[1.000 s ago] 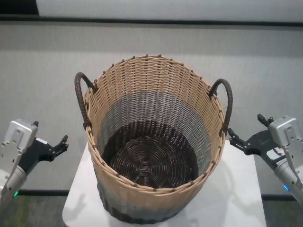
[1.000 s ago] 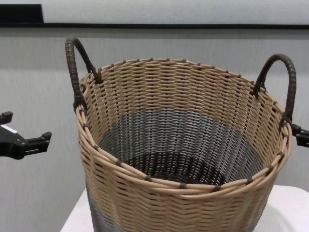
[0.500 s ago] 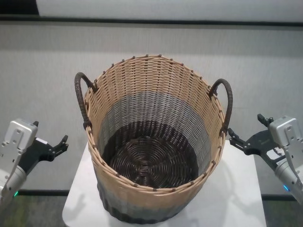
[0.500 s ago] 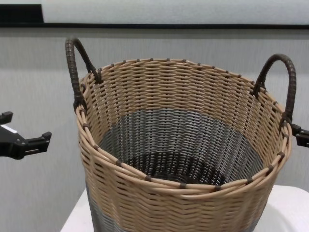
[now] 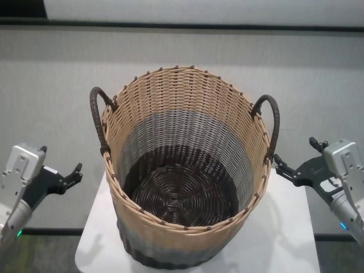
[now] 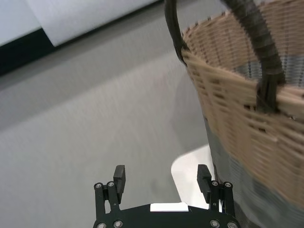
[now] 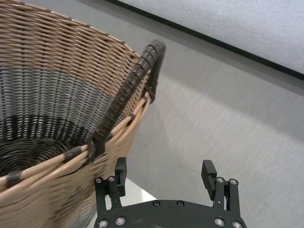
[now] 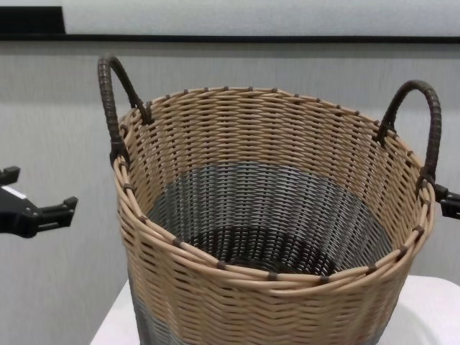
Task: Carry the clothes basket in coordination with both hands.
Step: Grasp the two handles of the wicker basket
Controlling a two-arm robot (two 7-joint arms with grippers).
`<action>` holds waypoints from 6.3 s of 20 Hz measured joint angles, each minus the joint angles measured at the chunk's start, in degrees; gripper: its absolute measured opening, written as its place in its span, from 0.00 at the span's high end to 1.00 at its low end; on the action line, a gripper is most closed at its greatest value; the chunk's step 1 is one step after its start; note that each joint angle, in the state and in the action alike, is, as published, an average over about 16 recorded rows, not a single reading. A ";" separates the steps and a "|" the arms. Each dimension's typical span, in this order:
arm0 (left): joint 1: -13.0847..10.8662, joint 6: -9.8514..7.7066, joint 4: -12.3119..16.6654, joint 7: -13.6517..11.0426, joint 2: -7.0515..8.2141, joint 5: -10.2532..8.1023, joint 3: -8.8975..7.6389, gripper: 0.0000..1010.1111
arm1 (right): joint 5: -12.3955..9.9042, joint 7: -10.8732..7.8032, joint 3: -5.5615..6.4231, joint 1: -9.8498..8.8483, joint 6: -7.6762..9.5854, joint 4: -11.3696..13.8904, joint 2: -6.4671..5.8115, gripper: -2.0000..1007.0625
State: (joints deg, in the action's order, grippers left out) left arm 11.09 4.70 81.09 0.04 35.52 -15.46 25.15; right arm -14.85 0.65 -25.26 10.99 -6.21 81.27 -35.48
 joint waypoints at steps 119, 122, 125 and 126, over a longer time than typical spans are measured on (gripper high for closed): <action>-0.13 -12.26 11.48 -24.33 -2.49 -10.29 -10.92 0.01 | -40.22 -25.77 9.26 0.38 13.37 3.90 -1.47 0.01; -0.30 -12.24 11.90 -23.92 -2.32 -10.32 -11.32 0.01 | -40.30 -25.74 9.17 0.33 13.30 4.06 -1.59 0.01; -0.35 -12.17 12.16 -23.69 -2.20 -10.38 -11.67 0.01 | -40.32 -25.65 9.07 0.28 13.22 4.30 -1.70 0.01; -0.32 -12.14 12.19 -23.67 -2.19 -10.38 -11.74 0.01 | -40.32 -25.62 9.04 0.26 13.20 4.39 -1.73 0.01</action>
State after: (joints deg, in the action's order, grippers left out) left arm 10.77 -7.44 93.28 -23.63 33.33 -25.84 13.41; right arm -55.17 -24.97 -16.22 11.25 6.99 85.66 -37.20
